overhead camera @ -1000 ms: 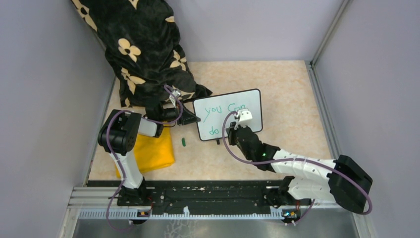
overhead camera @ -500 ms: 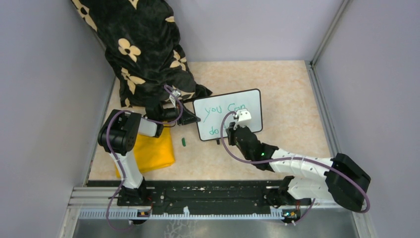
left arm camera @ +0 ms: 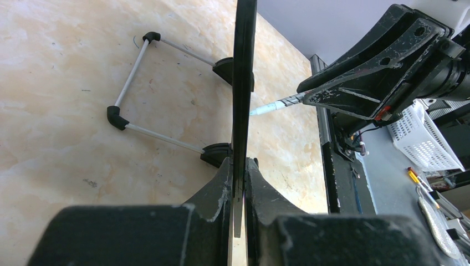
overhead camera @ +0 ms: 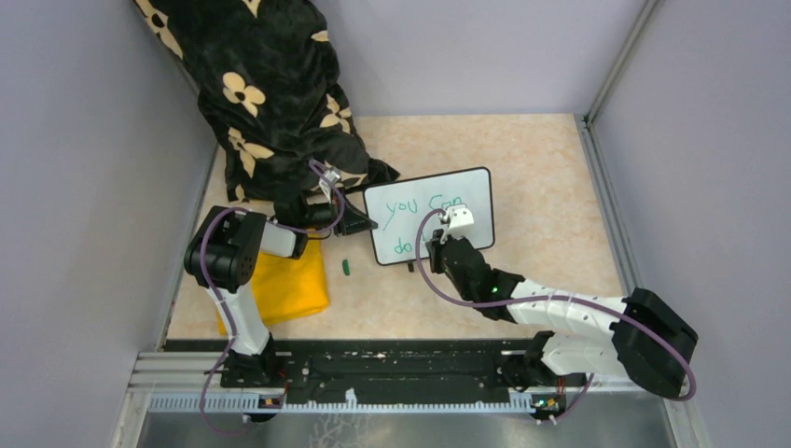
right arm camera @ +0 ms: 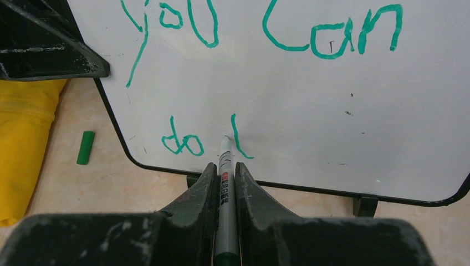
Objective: Write a sentence on the whiteboard
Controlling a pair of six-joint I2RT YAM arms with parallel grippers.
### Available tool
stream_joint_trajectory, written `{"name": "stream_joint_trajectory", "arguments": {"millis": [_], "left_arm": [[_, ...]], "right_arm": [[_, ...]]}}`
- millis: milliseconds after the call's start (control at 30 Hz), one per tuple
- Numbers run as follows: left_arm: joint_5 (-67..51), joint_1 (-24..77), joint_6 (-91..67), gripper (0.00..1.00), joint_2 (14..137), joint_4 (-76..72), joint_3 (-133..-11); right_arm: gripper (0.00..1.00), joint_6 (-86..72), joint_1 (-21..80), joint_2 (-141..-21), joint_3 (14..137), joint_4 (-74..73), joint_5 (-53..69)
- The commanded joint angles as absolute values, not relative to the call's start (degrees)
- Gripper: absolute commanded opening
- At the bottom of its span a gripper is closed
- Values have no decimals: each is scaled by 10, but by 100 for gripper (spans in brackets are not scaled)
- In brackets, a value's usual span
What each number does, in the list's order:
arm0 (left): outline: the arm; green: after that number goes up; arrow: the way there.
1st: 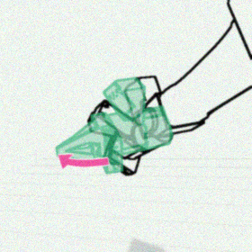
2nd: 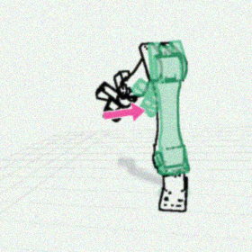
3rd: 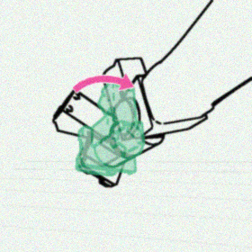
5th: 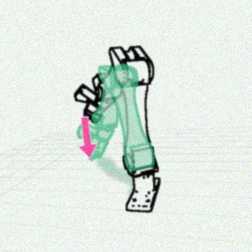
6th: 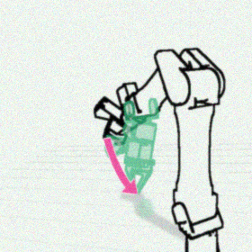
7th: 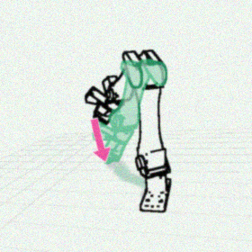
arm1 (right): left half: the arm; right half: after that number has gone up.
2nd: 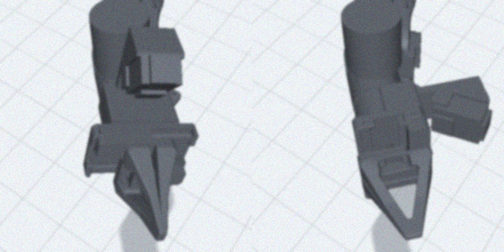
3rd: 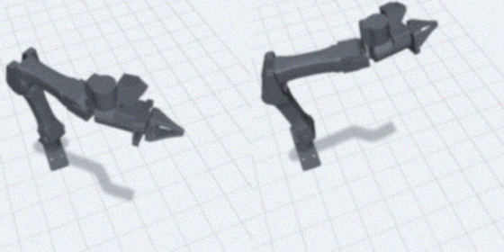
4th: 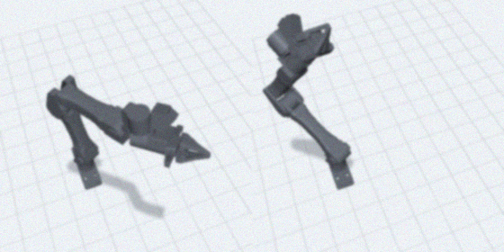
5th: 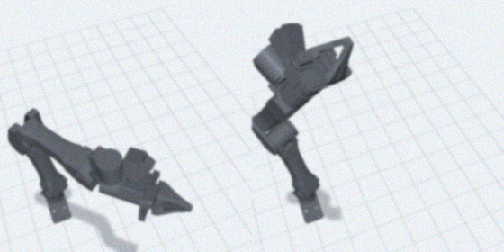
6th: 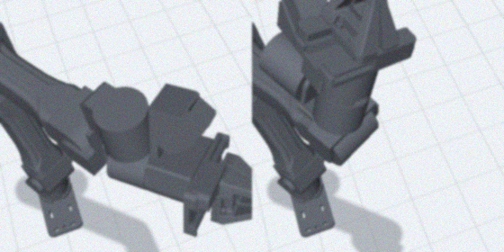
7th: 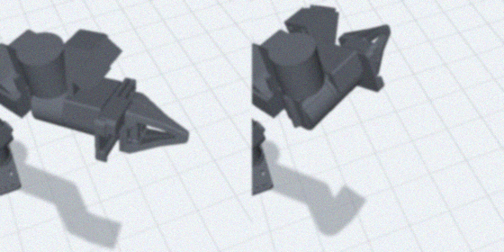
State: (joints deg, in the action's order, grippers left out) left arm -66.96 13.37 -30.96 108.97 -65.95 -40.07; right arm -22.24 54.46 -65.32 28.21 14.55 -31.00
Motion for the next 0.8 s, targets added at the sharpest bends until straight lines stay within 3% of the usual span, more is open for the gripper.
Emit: {"name": "stream_joint_trajectory", "arguments": {"millis": [0,767], "left_arm": [[-657,146,-289,0,1112,-596,-397],[-657,147,-289,0,1111,-595,-397]], "right_arm": [[0,-226,535,-646,294,154,-339],[0,-227,527,-586,272,151,-325]]}}
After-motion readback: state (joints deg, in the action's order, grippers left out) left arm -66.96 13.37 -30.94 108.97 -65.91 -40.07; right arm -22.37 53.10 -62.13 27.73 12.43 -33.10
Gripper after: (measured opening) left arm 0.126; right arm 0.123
